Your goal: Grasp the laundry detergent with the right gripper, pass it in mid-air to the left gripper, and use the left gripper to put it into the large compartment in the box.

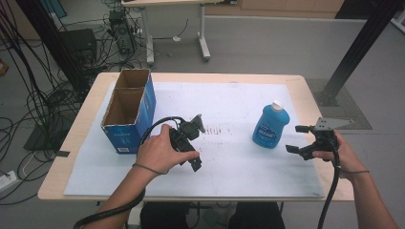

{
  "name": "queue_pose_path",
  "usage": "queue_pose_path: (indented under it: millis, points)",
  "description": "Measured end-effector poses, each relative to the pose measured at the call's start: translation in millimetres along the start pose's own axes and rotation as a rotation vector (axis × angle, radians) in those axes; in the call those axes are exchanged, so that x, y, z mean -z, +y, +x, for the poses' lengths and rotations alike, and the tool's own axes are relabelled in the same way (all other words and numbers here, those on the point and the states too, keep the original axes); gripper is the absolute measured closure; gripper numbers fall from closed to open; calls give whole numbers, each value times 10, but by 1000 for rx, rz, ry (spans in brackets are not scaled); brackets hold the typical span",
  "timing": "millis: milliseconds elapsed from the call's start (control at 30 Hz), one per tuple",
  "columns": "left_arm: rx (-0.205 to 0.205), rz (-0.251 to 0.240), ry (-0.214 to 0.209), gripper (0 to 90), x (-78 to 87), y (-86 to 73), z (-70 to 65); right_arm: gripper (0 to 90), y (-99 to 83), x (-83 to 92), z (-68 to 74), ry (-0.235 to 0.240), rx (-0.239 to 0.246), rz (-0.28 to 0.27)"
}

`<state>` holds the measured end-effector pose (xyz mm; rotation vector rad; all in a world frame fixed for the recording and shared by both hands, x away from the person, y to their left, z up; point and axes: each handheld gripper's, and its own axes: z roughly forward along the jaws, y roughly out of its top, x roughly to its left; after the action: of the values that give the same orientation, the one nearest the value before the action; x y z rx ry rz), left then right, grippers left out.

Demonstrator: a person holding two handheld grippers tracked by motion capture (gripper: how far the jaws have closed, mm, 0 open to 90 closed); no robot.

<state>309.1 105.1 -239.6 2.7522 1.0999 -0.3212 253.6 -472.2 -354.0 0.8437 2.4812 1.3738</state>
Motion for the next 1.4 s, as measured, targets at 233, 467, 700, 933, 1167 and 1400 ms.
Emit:
queue_pose_path:
  millis: [233,467,700,933,1167,1400]
  points:
    - [9,0,-2,68,3,-3,7,30,-37,-46,-12,1,3,-15]
    - [11,-5,-9,67,-9,-10,21,30,-33,-103,-26,3,2,-17]
    - [17,-5,-13,67,-35,-16,36,31,-39,-148,-34,4,-4,-23]
    - [10,2,-13,67,-36,-4,37,32,-60,-200,-46,6,-6,-34]
    - [15,0,-16,67,-44,-6,40,32,-90,-245,-54,5,-13,-48]
    - [16,2,-16,67,-44,-10,40,32,-101,-268,-57,4,-14,-54]
